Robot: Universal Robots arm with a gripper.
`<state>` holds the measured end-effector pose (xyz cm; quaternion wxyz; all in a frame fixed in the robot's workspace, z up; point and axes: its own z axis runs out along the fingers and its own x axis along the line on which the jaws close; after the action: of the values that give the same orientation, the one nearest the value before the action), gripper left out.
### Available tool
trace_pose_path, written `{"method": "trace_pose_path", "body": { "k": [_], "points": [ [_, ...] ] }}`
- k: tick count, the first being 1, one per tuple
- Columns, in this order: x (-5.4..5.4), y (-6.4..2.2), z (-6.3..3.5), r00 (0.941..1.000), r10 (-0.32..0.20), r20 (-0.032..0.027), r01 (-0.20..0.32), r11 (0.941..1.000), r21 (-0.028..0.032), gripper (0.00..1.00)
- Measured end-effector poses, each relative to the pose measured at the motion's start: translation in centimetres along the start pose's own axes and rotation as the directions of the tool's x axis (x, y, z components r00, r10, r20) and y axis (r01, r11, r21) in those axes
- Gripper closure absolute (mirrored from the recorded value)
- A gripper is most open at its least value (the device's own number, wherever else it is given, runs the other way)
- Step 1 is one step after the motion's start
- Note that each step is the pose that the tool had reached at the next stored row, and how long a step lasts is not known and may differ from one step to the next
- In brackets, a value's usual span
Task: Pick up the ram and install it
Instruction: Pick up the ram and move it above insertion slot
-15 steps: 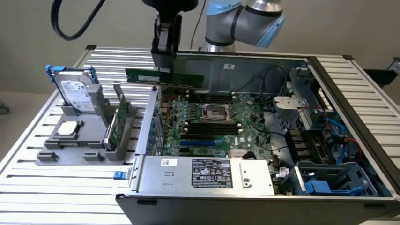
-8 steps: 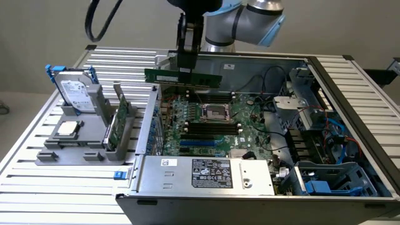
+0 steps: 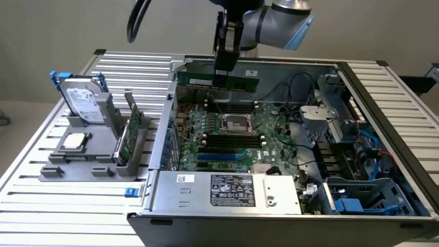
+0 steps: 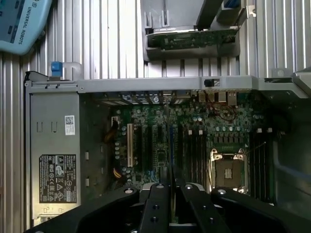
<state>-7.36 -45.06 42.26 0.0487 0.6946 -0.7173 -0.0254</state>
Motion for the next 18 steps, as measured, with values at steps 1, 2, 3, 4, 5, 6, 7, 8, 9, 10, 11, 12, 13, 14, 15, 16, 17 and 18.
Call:
{"method": "trace_pose_path", "body": {
  "k": [1, 2, 3, 4, 5, 6, 7, 8, 9, 10, 11, 12, 13, 14, 15, 16, 17, 18],
  "points": [
    [-0.4, -0.16, 0.02, 1.0000, 0.000, 0.0000, 0.000, 1.0000, -0.0001, 0.85],
    [-0.8, -0.32, 0.06, 1.0000, 0.000, 0.0001, 0.000, 1.0000, -0.0001, 0.85],
    [-1.2, -0.48, 0.10, 1.0000, 0.000, 0.0001, 0.000, 1.0000, 0.0000, 0.85],
    [-1.6, -0.66, 0.15, 1.0000, 0.000, 0.0000, 0.000, 1.0000, 0.0000, 0.85],
    [-2.0, -0.88, 0.20, 1.0000, 0.000, 0.0000, 0.000, 1.0000, 0.0001, 0.85],
    [-2.3, -1.10, 0.24, 1.0000, 0.000, -0.0001, 0.000, 1.0000, 0.0001, 0.85],
    [-2.6, -1.35, 0.28, 1.0000, 0.000, 0.0000, 0.000, 1.0000, 0.0000, 0.85],
    [-2.7, -1.60, 0.31, 1.0000, 0.000, -0.0001, 0.000, 1.0000, 0.0001, 0.85],
    [-2.9, -1.84, 0.35, 1.0000, 0.000, 0.0000, 0.000, 1.0000, 0.0004, 0.85],
    [-3.0, -2.08, 0.38, 1.0000, 0.000, 0.0000, 0.000, 1.0000, 0.0007, 0.85],
    [-3.2, -2.32, 0.40, 1.0000, 0.000, 0.0000, 0.000, 1.0000, 0.0010, 0.85],
    [-3.3, -2.56, 0.42, 1.0000, 0.000, 0.0000, 0.000, 1.0000, 0.0016, 0.85],
    [-3.4, -2.80, 0.43, 1.0000, 0.000, 0.0000, 0.000, 1.0000, 0.0026, 0.85],
    [-3.6, -3.04, 0.44, 1.0000, 0.000, 0.0000, 0.000, 1.0000, 0.0039, 0.85],
    [-3.7, -3.25, 0.45, 1.0000, 0.000, 0.0002, 0.000, 1.0000, 0.0057, 0.85],
    [-3.9, -3.45, 0.45, 1.0000, 0.000, 0.0003, 0.000, 1.0000, 0.0079, 0.85],
    [-4.0, -3.64, 0.44, 1.0000, 0.000, 0.0003, 0.000, 0.9999, 0.0107, 0.85],
    [-4.2, -3.82, 0.45, 1.0000, 0.000, 0.0006, 0.000, 0.9999, 0.0139, 0.85]
  ]
}}
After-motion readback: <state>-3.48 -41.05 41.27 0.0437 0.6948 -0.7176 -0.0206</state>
